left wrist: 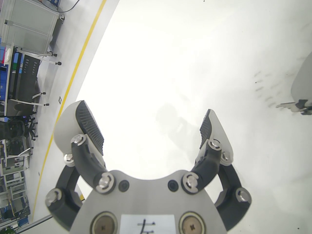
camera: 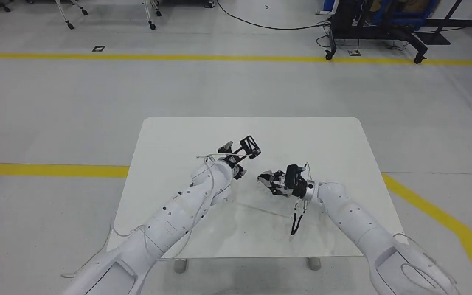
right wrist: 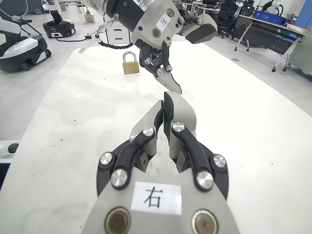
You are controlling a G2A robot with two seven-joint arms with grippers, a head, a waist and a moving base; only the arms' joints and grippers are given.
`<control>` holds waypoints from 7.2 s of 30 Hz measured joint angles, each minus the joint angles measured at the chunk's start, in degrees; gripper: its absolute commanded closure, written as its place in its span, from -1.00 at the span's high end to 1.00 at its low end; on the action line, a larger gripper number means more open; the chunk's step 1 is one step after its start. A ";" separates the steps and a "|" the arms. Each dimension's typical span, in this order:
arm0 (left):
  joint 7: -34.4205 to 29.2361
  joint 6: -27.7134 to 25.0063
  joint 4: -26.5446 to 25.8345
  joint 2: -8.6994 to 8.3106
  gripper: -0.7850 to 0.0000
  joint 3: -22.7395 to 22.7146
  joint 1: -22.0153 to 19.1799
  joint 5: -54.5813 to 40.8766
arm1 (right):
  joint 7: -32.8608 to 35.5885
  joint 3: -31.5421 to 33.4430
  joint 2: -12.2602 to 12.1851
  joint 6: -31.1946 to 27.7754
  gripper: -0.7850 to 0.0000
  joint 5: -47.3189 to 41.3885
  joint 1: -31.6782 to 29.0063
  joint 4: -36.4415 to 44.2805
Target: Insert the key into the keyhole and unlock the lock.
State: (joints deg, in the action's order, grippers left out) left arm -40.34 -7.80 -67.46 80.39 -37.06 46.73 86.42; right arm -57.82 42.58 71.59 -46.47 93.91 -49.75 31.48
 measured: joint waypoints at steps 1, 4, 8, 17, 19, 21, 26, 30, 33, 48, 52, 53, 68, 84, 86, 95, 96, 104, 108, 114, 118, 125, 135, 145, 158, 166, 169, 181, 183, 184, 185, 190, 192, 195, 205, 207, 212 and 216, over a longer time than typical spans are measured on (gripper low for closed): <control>0.18 0.33 1.14 0.37 1.00 0.27 -0.47 -0.20 | 0.08 -0.10 -0.04 -0.09 -1.00 -0.32 0.18 -0.13; 0.74 1.65 4.42 1.45 1.00 0.63 -1.83 -1.01 | 0.19 -0.29 -0.26 -0.19 -1.00 -1.68 0.61 -0.32; 2.58 3.08 5.28 1.64 1.00 -1.51 -2.89 -1.83 | 0.10 -0.34 -0.98 -0.10 -1.00 -3.71 0.33 1.12; 4.31 3.17 -3.36 -1.72 1.00 -11.14 1.45 0.16 | 1.65 0.78 -2.16 -1.66 -1.00 -9.43 -1.12 3.60; 4.30 3.19 -3.03 -1.69 1.00 -10.92 1.35 0.13 | 1.65 0.77 -2.16 -1.65 -1.00 -9.42 -1.11 3.60; 4.41 3.12 -2.98 -1.68 1.00 -11.01 1.49 0.00 | 1.65 0.77 -2.16 -1.65 -1.00 -9.45 -1.11 3.60; 15.86 -6.57 1.13 -2.25 1.00 -18.20 5.08 -14.99 | 4.28 2.77 -1.60 -4.19 -1.00 -17.28 -3.11 6.21; 21.55 -27.50 8.24 -3.75 1.00 -27.47 6.94 -39.97 | 9.72 4.74 -1.33 -9.78 -1.00 -30.21 -5.62 10.78; 14.96 -40.55 14.42 -4.47 1.00 -30.35 4.74 -53.92 | 12.45 5.27 -1.12 -11.65 -1.00 -37.44 -7.35 12.71; 14.29 -45.90 14.04 -4.85 1.00 -30.02 5.57 -59.92 | 13.48 5.37 -0.93 -10.68 -1.00 -41.20 -8.23 13.78; 11.22 -50.38 12.80 -4.87 1.00 -27.57 5.64 -65.81 | 15.88 3.89 -0.25 -11.34 -1.00 -49.21 -10.38 17.47; 9.10 -50.37 11.87 -4.95 1.00 -26.47 5.64 -68.39 | 16.89 3.06 -0.15 -11.56 -1.00 -51.89 -10.66 18.39; -5.95 -50.20 9.83 -9.12 0.22 -13.77 1.82 -93.66 | 40.69 -3.82 -2.35 -11.53 -1.00 -88.40 -9.70 26.33; -5.94 -50.20 11.39 -10.43 -0.30 -10.52 -0.10 -94.63 | 50.59 -0.67 -2.23 -11.53 -1.00 -94.17 -11.18 27.64; -5.94 -50.20 11.77 -10.33 -0.36 -10.18 -0.35 -94.39 | 51.62 -0.28 -2.18 -11.53 -1.00 -94.34 -11.42 27.83; -5.94 -50.20 14.20 -9.82 -1.00 -9.27 -1.58 -93.86 | 55.37 1.51 -1.82 -11.53 -1.00 -94.19 -12.51 28.43; -5.89 -50.20 14.66 -9.77 -1.00 -9.21 -1.84 -93.10 | 55.58 1.78 -1.75 -11.53 -1.00 -94.20 -12.60 28.43; -4.39 -50.20 16.24 -8.95 -1.00 -8.19 -2.60 -91.22 | 55.93 4.43 -1.68 -11.53 -1.00 -92.97 -13.40 29.00; -5.93 -50.20 16.15 -8.82 -1.00 -8.05 -2.61 -94.92 | 55.97 5.14 -1.55 -11.54 -1.00 -92.02 -13.85 29.25; -5.95 -50.20 15.76 -9.20 -0.60 -6.52 -2.82 -97.52 | 56.40 5.49 -1.25 -11.53 -1.00 -91.74 -14.06 29.35; -5.95 -50.20 15.69 -9.44 -0.54 -5.56 -3.09 -97.99 | 56.74 5.66 -1.07 -11.53 -1.00 -91.71 -14.12 29.37; -5.95 -50.20 15.88 -9.68 -1.00 -4.53 -3.42 -98.55 | 57.37 6.07 -0.81 -11.53 -1.00 -91.69 -14.22 29.36; -5.94 -50.20 16.23 -9.81 -1.00 -5.34 -3.29 -99.93 | 58.30 6.40 -0.34 -11.53 -1.00 -91.97 -14.34 28.59; -5.94 -50.20 16.85 -9.76 -1.00 -6.17 -2.91 -100.85 | 59.58 6.92 -0.17 -11.53 -1.00 -91.25 -14.64 28.13; -5.22 -50.20 18.03 -9.80 -1.00 -8.02 -2.82 -102.61 | 62.82 6.27 0.14 -11.53 1.00 -92.26 -14.27 26.75; -4.40 -50.20 18.62 -9.82 -1.00 -8.67 -2.69 -102.79 | 62.78 6.28 0.13 -11.53 1.00 -92.23 -14.28 26.77; -3.17 -48.30 17.66 -9.92 -1.00 -8.82 -2.54 -100.35 | 62.86 6.35 0.10 -11.42 1.00 -92.11 -14.24 26.78; -11.25 -40.71 11.10 -11.00 -1.00 -8.02 -1.96 -93.10 | 76.04 12.62 -3.77 -9.26 -0.40 -88.39 -19.14 31.09; -12.27 -40.55 11.05 -10.93 -1.00 -7.71 -2.23 -93.15 | 81.35 12.11 -4.14 -9.02 -0.47 -94.10 -19.14 31.47; -12.41 -40.61 11.03 -10.89 -1.00 -7.59 -2.27 -93.13 | 83.25 12.01 -4.26 -8.70 -0.51 -96.06 -18.98 31.48; -12.62 -40.71 11.03 -10.86 -1.00 -7.47 -2.32 -93.11 | 84.85 11.95 -4.35 -8.39 -0.59 -97.69 -18.82 31.44; -13.27 -41.20 11.49 -10.73 -1.00 -7.22 -2.48 -94.14 | 88.84 11.91 -4.53 -7.97 -0.87 -102.61 -18.32 31.08; -13.47 -41.40 11.63 -10.68 -1.00 -7.12 -2.55 -94.38 | 89.41 11.78 -4.50 -7.99 -0.87 -103.71 -18.26 31.16; -13.90 -41.59 11.66 -10.57 -1.00 -6.80 -2.67 -94.57 | 90.24 11.46 -4.40 -7.89 -0.65 -104.84 -18.11 31.25; -14.29 -41.86 12.01 -10.24 -1.00 -5.77 -2.98 -95.00 | 91.88 10.64 -3.87 -8.07 -0.68 -109.26 -16.89 29.73; -14.18 -41.97 12.09 -10.22 -1.00 -5.63 -3.02 -95.12 | 92.27 10.55 -3.79 -7.95 -0.62 -109.68 -16.60 29.34; -13.93 -42.22 12.27 -10.28 -1.00 -5.50 -3.09 -95.63 | 92.31 10.40 -3.55 -7.83 -0.65 -110.26 -16.17 28.33; -14.16 -41.99 11.98 -10.31 -1.00 -4.92 -3.17 -95.58 | 92.67 10.50 -3.44 -8.18 -0.67 -111.07 -15.80 27.87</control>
State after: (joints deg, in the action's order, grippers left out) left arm -54.50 -49.79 -55.48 70.07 -41.98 43.56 -9.16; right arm 34.86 53.09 68.16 -54.66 -17.15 -65.55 59.35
